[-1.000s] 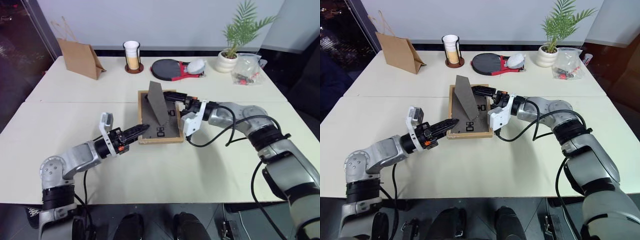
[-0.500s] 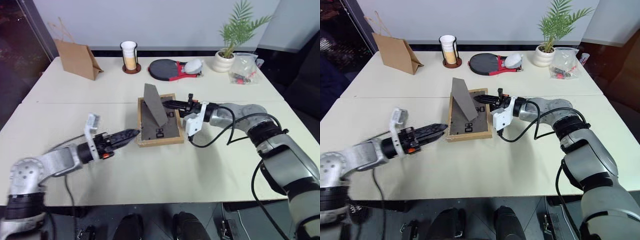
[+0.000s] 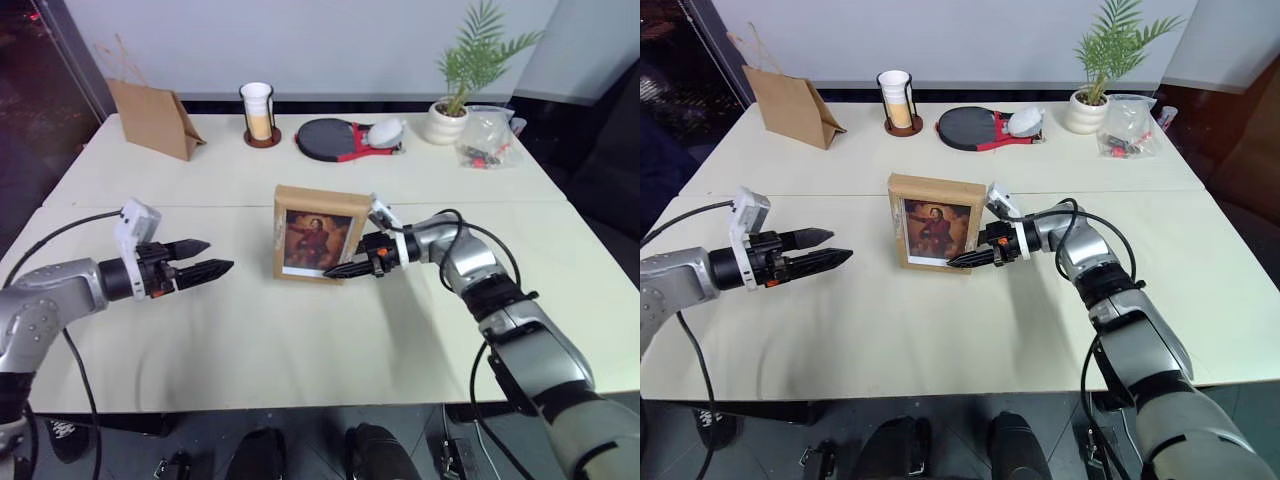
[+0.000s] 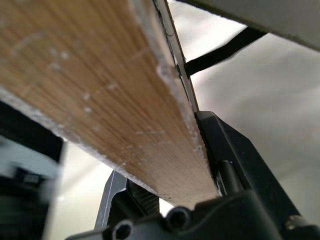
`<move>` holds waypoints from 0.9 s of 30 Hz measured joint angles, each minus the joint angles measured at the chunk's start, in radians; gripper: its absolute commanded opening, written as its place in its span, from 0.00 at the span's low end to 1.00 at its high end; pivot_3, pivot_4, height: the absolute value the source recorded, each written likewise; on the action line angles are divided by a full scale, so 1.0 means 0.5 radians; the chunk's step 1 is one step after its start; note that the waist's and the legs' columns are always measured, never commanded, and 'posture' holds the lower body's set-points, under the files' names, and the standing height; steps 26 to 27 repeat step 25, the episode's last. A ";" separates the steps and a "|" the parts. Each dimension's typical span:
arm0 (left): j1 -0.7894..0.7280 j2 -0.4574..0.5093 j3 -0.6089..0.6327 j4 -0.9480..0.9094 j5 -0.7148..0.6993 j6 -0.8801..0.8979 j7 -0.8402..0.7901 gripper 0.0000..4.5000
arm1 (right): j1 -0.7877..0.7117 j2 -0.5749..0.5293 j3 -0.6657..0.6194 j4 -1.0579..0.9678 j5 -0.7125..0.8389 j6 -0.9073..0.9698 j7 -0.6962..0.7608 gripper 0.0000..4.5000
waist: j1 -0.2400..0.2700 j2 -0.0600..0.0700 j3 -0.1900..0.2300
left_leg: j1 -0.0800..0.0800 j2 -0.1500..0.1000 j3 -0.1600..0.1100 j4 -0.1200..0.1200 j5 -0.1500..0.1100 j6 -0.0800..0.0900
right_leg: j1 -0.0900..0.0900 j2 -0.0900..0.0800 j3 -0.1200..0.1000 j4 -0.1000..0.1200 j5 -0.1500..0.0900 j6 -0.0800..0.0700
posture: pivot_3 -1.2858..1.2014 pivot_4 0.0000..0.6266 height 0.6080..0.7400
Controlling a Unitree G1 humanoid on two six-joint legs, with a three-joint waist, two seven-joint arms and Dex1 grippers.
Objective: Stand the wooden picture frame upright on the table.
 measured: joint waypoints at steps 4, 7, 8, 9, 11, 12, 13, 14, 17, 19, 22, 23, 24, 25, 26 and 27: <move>-0.030 -0.066 -0.001 -0.038 0.061 0.007 -0.006 0.98 | -0.102 0.135 -0.073 0.426 -0.108 0.002 0.024 0.24 | -0.007 0.000 0.000 | -0.004 0.000 0.002 -0.002 0.000 0.000 | -0.007 0.000 0.002 0.002 0.000 0.000 | 0.52 0.24 1.00; -0.044 -0.100 0.002 -0.087 0.080 0.017 -0.004 1.00 | -0.180 0.203 -0.138 0.617 -0.202 -0.047 0.013 0.54 | -0.013 0.000 0.000 | -0.003 0.000 0.005 -0.001 0.000 0.000 | -0.007 0.000 0.004 0.003 0.000 0.001 | 0.52 0.24 1.00; -0.045 -0.101 0.004 -0.100 0.085 0.021 -0.003 1.00 | -0.180 0.220 -0.151 0.655 -0.229 -0.060 0.004 0.66 | -0.010 0.000 0.000 | -0.003 0.000 0.005 -0.001 0.000 0.000 | -0.007 0.000 0.004 0.003 0.000 0.001 | 0.52 0.24 1.00; -0.045 -0.102 0.007 -0.106 0.089 0.030 -0.003 1.00 | -0.178 0.233 -0.161 0.686 -0.257 -0.065 0.002 0.76 | -0.009 0.000 0.000 | -0.003 0.000 0.005 -0.001 0.000 0.000 | -0.007 0.000 0.004 0.003 0.000 0.001 | 0.52 0.24 1.00; -0.044 -0.102 0.011 -0.123 0.090 0.053 -0.003 1.00 | -0.164 0.228 -0.180 0.717 -0.301 -0.067 0.007 0.99 | -0.006 0.000 0.000 | -0.004 -0.002 0.005 -0.001 0.000 0.000 | -0.007 -0.002 0.004 0.003 0.000 0.001 | 0.52 0.24 1.00; -0.041 -0.103 0.015 -0.135 0.090 0.059 -0.004 1.00 | -0.156 0.216 -0.196 0.711 -0.316 -0.069 0.018 0.99 | -0.003 0.000 0.000 | -0.004 -0.002 0.004 -0.001 0.000 0.000 | -0.007 -0.003 0.004 0.003 0.000 0.001 | 0.52 0.24 1.00; -0.039 -0.103 0.020 -0.165 0.085 0.068 -0.013 1.00 | -0.123 0.169 -0.204 0.648 -0.339 -0.081 0.046 0.99 | 0.001 0.000 0.000 | -0.004 -0.003 0.004 -0.001 0.000 0.000 | -0.007 -0.004 0.003 0.003 0.000 0.001 | 0.52 0.24 1.00; -0.034 -0.103 0.030 -0.193 0.076 0.083 -0.020 1.00 | -0.076 0.095 -0.207 0.571 -0.356 -0.096 0.065 0.99 | 0.009 0.000 0.000 | -0.004 -0.005 0.004 -0.001 -0.001 0.001 | -0.006 -0.007 0.003 0.002 0.000 0.001 | 0.52 0.24 1.00; -0.004 -0.105 0.079 -0.244 0.048 0.101 -0.065 1.00 | 0.240 -0.243 -0.266 0.066 -0.367 -0.056 0.108 0.99 | 0.051 0.000 0.000 | -0.007 -0.005 0.005 -0.001 -0.004 0.005 | -0.007 -0.009 0.002 -0.002 0.000 0.001 | 0.52 0.24 1.00; 0.018 -0.102 0.098 -0.263 0.074 0.080 -0.086 1.00 | 0.530 -0.470 -0.386 -0.450 -0.315 0.078 0.076 0.99 | 0.064 0.003 0.002 | -0.010 -0.005 0.004 -0.002 -0.004 0.005 | -0.009 -0.009 0.002 -0.003 0.000 0.001 | 0.52 0.24 1.00; 0.052 -0.088 0.096 -0.291 0.147 0.034 -0.131 1.00 | 0.873 -0.781 -0.662 -1.338 -0.159 0.369 -0.057 0.99 | 0.045 0.008 0.004 | -0.009 -0.003 0.009 -0.002 -0.004 0.005 | -0.014 -0.007 0.006 -0.001 0.000 0.001 | 0.52 0.24 1.00; 0.060 -0.085 0.093 -0.316 0.164 0.022 -0.149 1.00 | 0.923 -0.850 -0.748 -1.559 -0.117 0.450 -0.114 0.99 | 0.032 0.008 0.004 | -0.006 -0.002 0.010 -0.002 -0.004 0.005 | -0.013 -0.006 0.007 0.001 0.000 0.001 | 0.52 0.24 1.00; 0.073 -0.083 0.092 -0.341 0.169 0.009 -0.161 1.00 | 0.955 -0.886 -0.822 -1.714 -0.079 0.526 -0.174 0.99 | 0.023 0.008 0.004 | -0.003 -0.001 0.010 -0.002 -0.004 0.005 | -0.011 -0.005 0.007 0.003 0.000 0.000 | 0.52 0.24 1.00; 0.090 -0.078 0.094 -0.376 0.168 0.014 -0.169 1.00 | 0.985 -0.907 -0.922 -1.925 -0.002 0.655 -0.268 0.99 | 0.012 0.008 0.004 | 0.000 -0.001 0.008 -0.002 -0.003 0.004 | -0.007 -0.005 0.006 0.004 0.000 0.000 | 0.52 0.24 1.00; 0.090 -0.078 0.094 -0.376 0.168 0.014 -0.169 1.00 | 0.985 -0.907 -0.922 -1.925 -0.002 0.655 -0.268 0.99 | 0.012 0.008 0.004 | 0.000 -0.001 0.008 -0.002 -0.003 0.004 | -0.007 -0.005 0.006 0.004 0.000 0.000 | 0.52 0.24 1.00; 0.090 -0.078 0.094 -0.376 0.168 0.014 -0.169 1.00 | 0.985 -0.907 -0.922 -1.925 -0.002 0.655 -0.268 0.99 | 0.012 0.008 0.004 | 0.000 -0.001 0.008 -0.002 -0.003 0.004 | -0.007 -0.005 0.006 0.004 0.000 0.000 | 0.52 0.24 1.00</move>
